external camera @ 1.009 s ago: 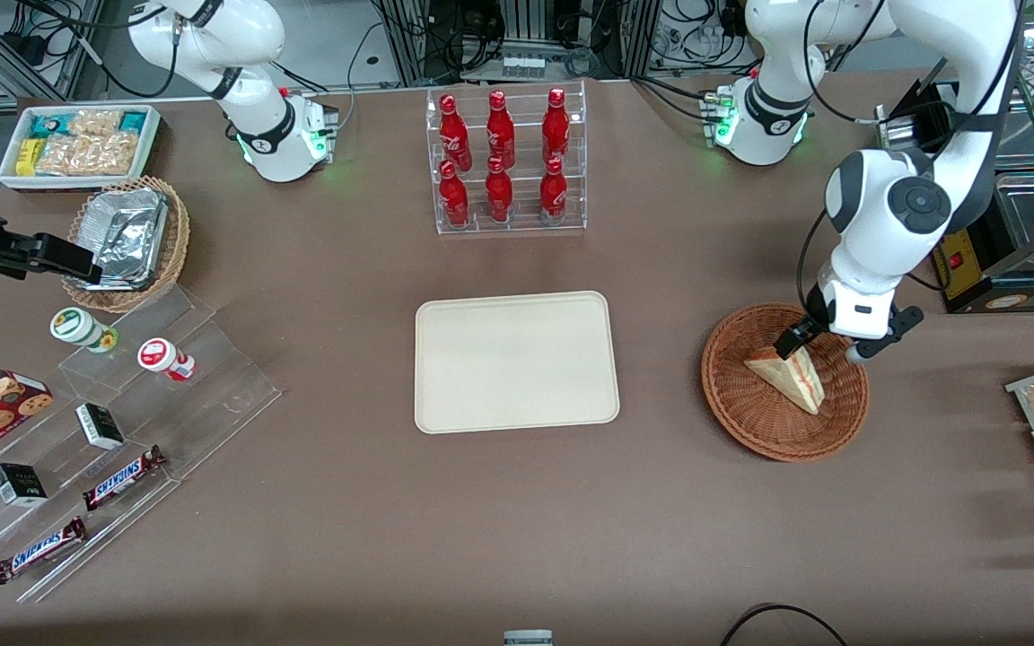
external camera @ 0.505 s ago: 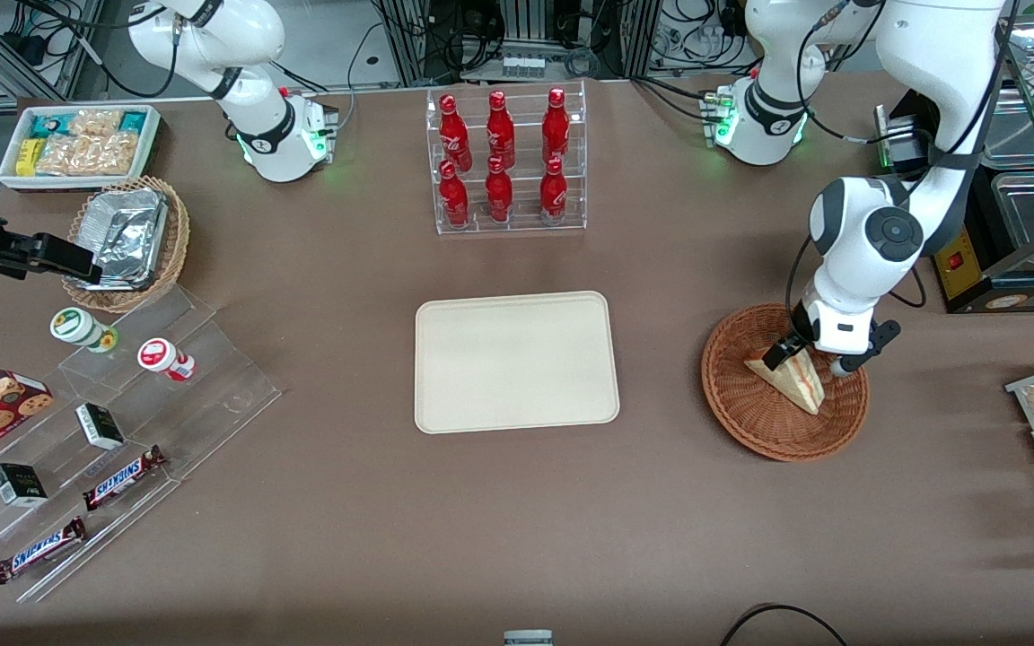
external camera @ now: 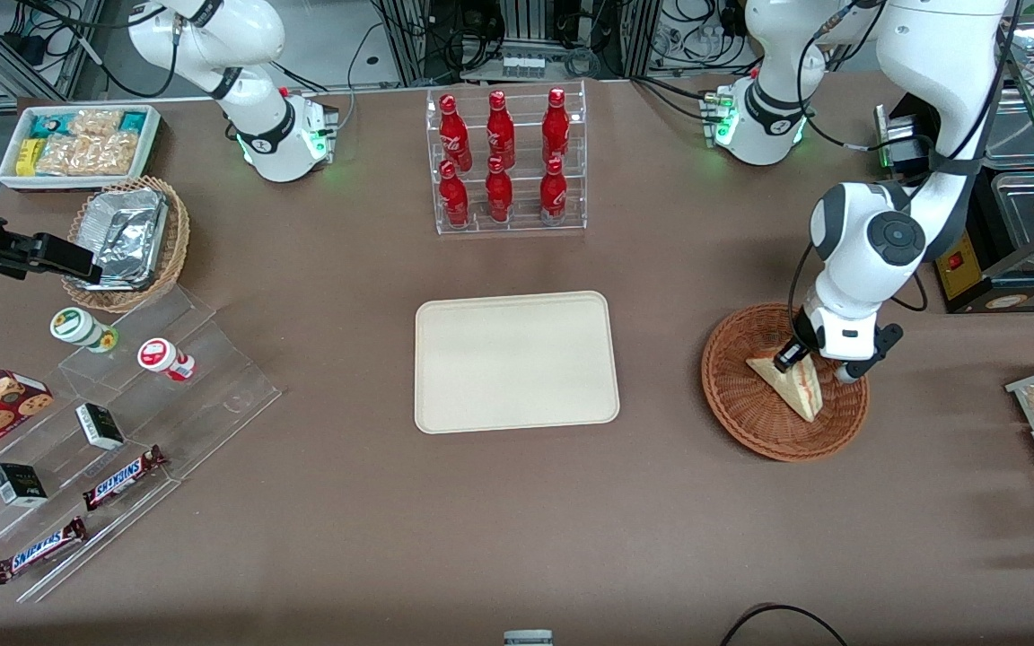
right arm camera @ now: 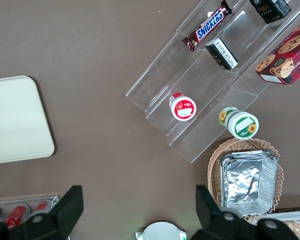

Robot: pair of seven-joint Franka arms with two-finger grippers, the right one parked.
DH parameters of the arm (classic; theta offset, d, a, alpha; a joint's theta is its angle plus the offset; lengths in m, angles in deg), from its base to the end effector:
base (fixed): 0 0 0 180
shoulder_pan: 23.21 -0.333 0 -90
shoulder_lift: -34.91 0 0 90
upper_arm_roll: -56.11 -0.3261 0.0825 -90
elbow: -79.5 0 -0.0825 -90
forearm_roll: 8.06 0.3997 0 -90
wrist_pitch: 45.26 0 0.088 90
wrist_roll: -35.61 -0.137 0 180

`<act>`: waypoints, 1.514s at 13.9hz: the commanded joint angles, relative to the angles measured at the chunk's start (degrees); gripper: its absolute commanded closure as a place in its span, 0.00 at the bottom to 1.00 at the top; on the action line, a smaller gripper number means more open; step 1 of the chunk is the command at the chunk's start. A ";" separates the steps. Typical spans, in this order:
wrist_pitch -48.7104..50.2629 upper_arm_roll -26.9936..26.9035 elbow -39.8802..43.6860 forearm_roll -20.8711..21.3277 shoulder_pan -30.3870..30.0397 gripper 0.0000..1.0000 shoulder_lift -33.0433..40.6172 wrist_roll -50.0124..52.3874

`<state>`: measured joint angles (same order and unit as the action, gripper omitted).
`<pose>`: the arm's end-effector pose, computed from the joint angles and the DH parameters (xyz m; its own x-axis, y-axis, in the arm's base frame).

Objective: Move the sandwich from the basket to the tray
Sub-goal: 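Close the left gripper on the triangular sandwich, then lift the sandwich and carry it over the cream tray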

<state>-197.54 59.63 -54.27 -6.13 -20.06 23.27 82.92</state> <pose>0.5414 -0.0644 0.2283 0.7708 0.6311 0.0864 0.6257 -0.7756 0.0837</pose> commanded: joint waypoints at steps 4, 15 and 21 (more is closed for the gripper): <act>31.45 0.61 20.34 1.32 4.65 1.00 3.20 1.20; 40.76 1.31 37.34 0.89 25.84 1.00 -5.66 1.73; 38.40 1.22 47.28 1.06 35.25 1.00 -18.84 1.91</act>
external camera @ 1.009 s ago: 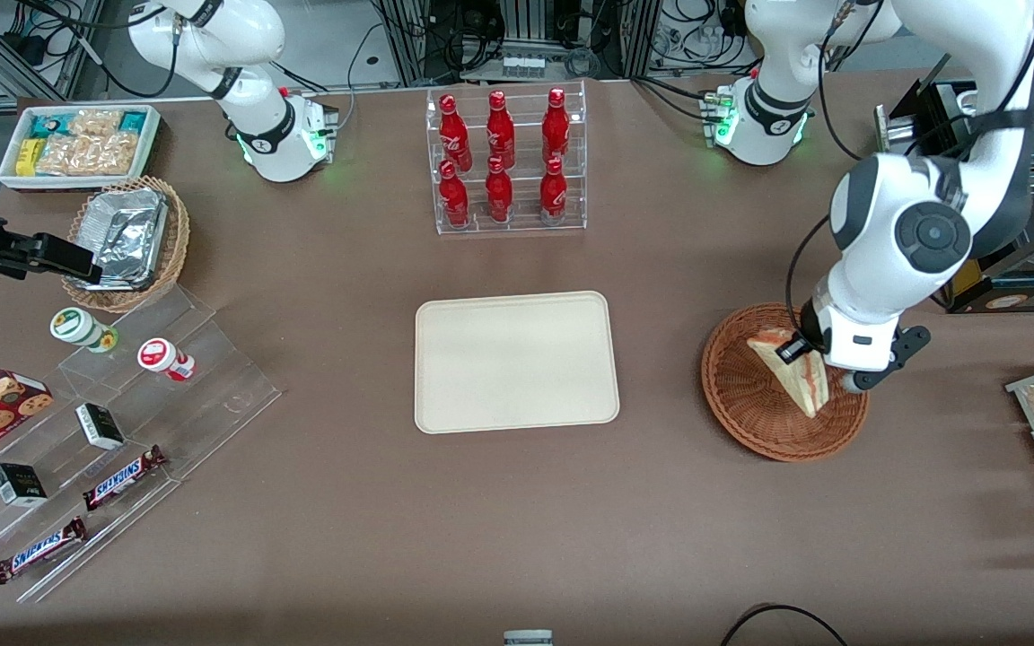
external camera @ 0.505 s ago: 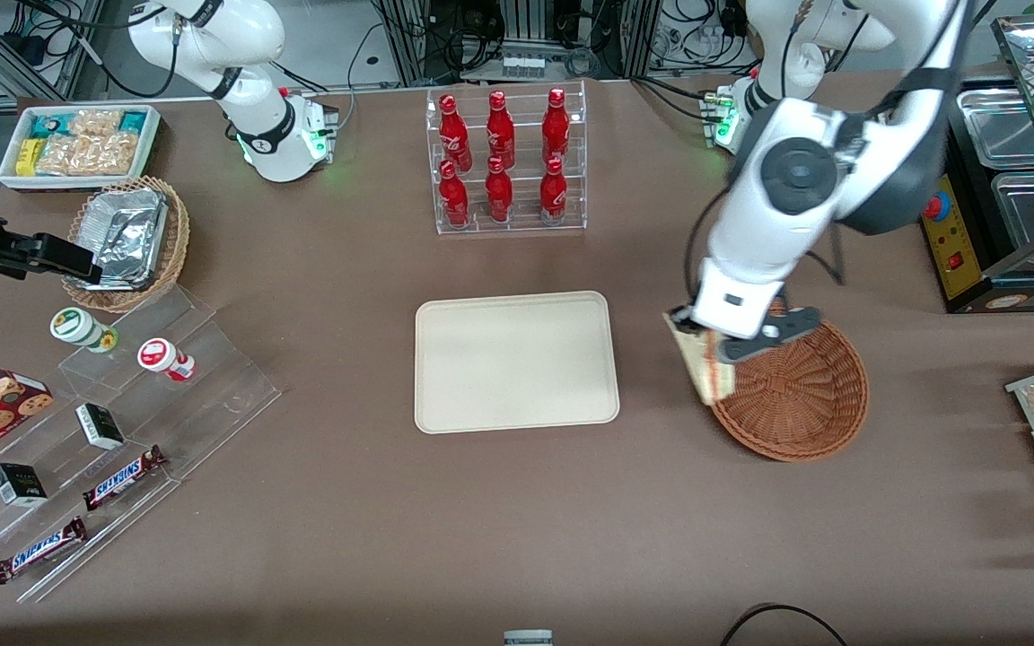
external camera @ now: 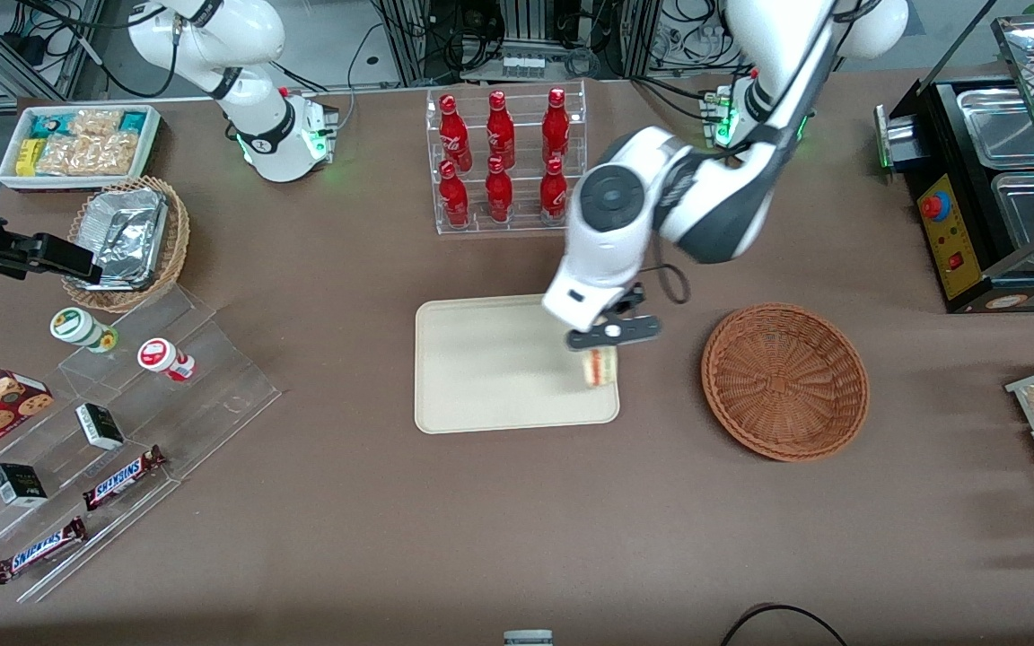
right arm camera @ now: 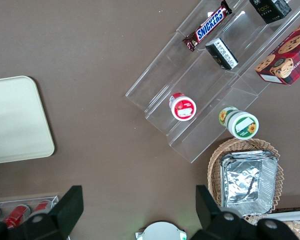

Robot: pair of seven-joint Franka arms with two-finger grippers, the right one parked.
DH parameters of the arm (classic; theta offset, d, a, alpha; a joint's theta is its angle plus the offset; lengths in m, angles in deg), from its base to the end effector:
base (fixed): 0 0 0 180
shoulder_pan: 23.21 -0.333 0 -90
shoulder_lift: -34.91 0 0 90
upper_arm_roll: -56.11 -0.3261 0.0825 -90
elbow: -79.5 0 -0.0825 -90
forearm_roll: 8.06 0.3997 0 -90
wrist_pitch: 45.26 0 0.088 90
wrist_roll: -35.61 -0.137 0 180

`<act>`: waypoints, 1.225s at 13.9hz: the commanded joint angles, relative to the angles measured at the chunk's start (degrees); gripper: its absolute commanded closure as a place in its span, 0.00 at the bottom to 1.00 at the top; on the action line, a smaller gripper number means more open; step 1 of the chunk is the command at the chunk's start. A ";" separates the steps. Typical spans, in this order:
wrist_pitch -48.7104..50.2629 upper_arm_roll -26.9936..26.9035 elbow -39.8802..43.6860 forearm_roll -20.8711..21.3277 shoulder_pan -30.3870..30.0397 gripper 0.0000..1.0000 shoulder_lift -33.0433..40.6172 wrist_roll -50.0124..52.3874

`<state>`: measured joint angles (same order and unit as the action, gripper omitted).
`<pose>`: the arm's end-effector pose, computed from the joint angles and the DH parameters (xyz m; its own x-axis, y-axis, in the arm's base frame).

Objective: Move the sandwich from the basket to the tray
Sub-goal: 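Lift the sandwich and carry it over the cream tray, then lower the sandwich onto the tray and open the left gripper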

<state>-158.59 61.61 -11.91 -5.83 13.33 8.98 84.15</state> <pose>0.5178 -0.4529 0.3382 0.9931 0.1058 -0.0503 0.1036 -0.9936 -0.0459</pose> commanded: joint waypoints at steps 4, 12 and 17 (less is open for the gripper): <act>-7.77 -0.93 4.93 1.12 6.43 1.00 -9.13 4.35; -15.41 -0.93 4.58 5.86 9.16 1.00 -14.93 9.81; -16.39 -1.02 4.67 5.95 9.60 0.14 -16.17 10.43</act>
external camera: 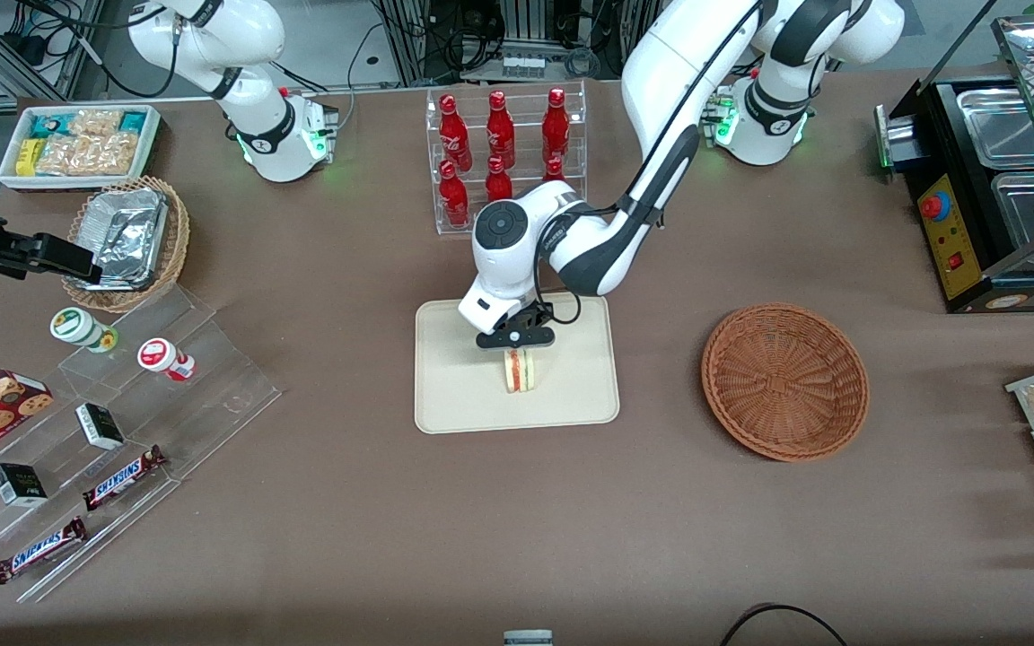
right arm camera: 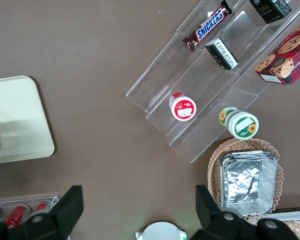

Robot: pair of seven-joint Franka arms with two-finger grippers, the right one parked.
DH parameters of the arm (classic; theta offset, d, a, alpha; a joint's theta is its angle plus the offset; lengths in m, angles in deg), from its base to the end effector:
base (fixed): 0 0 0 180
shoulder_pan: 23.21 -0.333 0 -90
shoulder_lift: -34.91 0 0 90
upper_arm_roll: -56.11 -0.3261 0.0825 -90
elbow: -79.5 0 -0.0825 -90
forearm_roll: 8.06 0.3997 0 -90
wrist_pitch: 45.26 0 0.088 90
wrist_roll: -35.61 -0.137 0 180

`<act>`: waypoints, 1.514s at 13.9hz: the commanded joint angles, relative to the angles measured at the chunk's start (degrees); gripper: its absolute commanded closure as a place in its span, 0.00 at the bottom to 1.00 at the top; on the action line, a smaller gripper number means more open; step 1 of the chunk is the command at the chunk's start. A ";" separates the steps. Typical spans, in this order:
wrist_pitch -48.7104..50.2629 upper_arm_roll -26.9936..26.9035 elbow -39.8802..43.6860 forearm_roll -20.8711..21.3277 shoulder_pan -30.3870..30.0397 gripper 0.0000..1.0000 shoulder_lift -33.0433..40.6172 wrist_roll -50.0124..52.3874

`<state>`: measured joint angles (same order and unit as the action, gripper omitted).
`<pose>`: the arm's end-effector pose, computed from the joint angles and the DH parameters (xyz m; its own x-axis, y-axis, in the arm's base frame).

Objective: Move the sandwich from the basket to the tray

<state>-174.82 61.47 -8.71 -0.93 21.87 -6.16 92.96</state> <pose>0.4744 -0.5512 0.2006 0.9973 0.0646 0.0340 0.0650 -0.9978 -0.0122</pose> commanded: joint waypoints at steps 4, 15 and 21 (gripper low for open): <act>1.76 -0.96 1.46 1.23 0.97 0.00 1.07 1.71; 22.14 -14.66 0.94 0.26 -0.43 0.00 24.79 2.25; 32.96 -14.67 0.85 -3.25 -11.23 0.00 33.23 -18.73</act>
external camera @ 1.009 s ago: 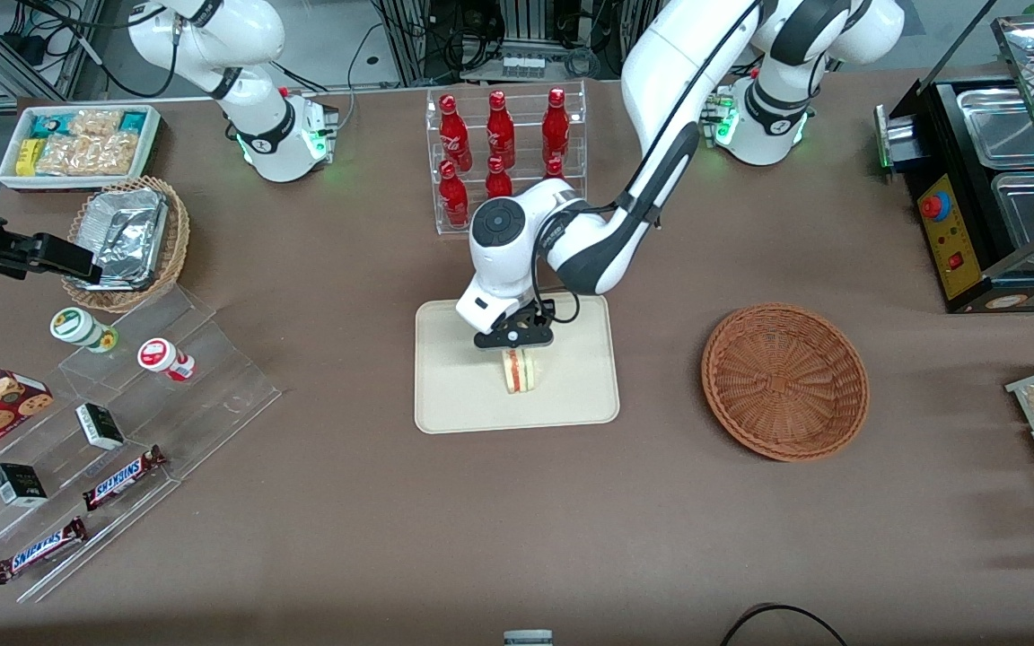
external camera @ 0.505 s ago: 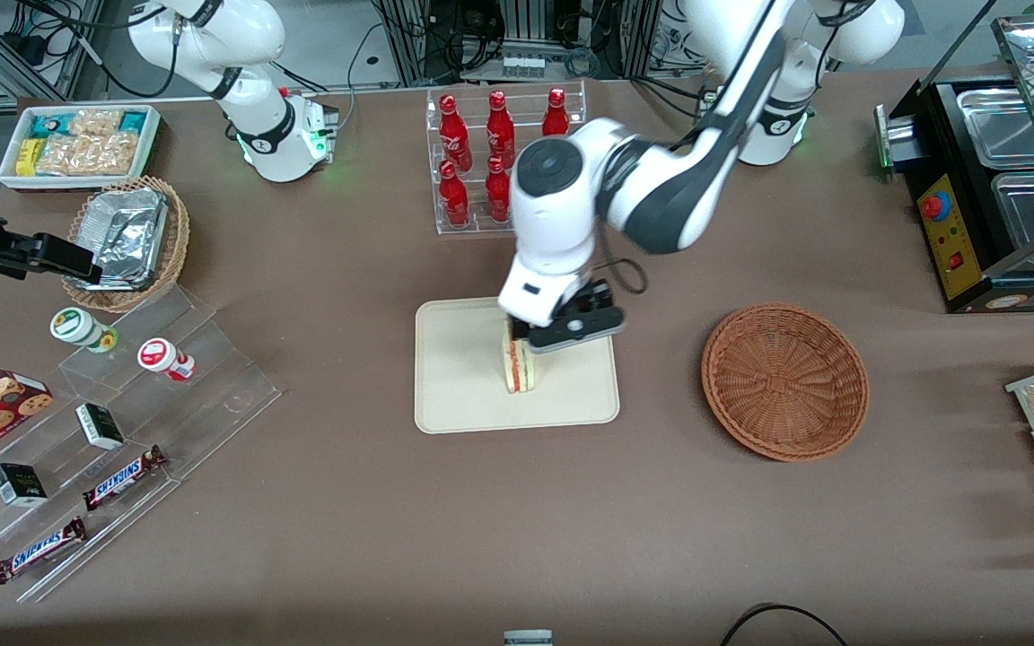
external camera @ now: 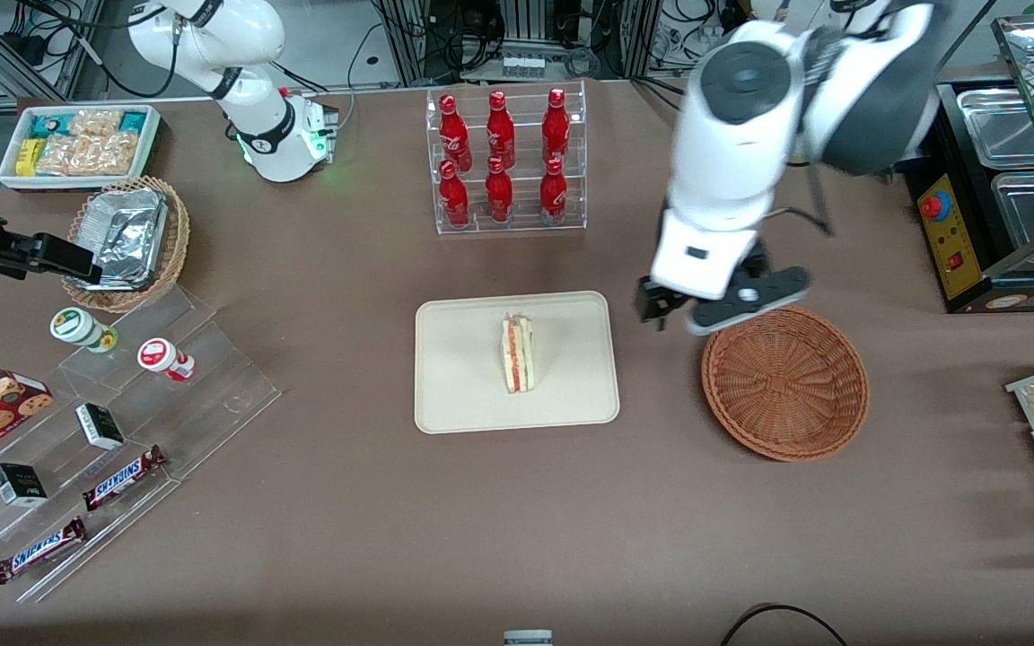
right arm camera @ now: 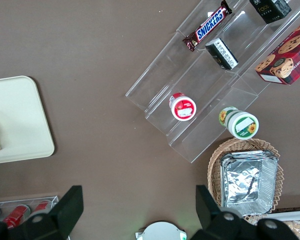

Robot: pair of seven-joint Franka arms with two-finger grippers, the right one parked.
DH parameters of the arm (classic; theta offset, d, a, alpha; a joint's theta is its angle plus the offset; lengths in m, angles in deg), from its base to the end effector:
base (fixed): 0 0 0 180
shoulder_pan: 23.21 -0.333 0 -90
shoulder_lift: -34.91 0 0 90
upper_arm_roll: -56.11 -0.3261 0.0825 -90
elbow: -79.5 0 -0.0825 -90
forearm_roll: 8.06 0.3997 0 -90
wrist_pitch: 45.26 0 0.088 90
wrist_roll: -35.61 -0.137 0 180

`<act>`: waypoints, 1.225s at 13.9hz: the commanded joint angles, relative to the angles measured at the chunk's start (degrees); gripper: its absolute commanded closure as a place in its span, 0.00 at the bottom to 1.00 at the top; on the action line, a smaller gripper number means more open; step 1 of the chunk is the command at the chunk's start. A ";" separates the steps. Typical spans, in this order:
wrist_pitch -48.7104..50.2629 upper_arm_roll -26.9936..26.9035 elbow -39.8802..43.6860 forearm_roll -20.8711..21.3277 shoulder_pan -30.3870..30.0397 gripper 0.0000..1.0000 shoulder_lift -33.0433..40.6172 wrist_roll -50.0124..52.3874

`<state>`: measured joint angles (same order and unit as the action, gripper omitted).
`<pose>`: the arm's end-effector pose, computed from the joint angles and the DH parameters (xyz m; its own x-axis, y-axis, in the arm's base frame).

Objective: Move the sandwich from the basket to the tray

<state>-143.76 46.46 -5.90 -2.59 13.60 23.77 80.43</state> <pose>0.5731 -0.2907 0.5421 0.9524 0.2825 0.1148 0.2910 -0.9545 -0.0648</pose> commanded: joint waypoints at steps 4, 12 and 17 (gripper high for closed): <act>8.58 0.25 -3.01 -1.77 -11.12 0.00 9.18 -21.75; 12.28 0.60 -9.78 -5.29 -26.95 0.00 18.95 -46.11; 12.11 12.78 -4.69 -5.20 -37.93 0.00 15.71 -46.05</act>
<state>-131.52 52.99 -13.02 -7.16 -19.31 41.06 34.72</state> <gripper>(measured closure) 0.000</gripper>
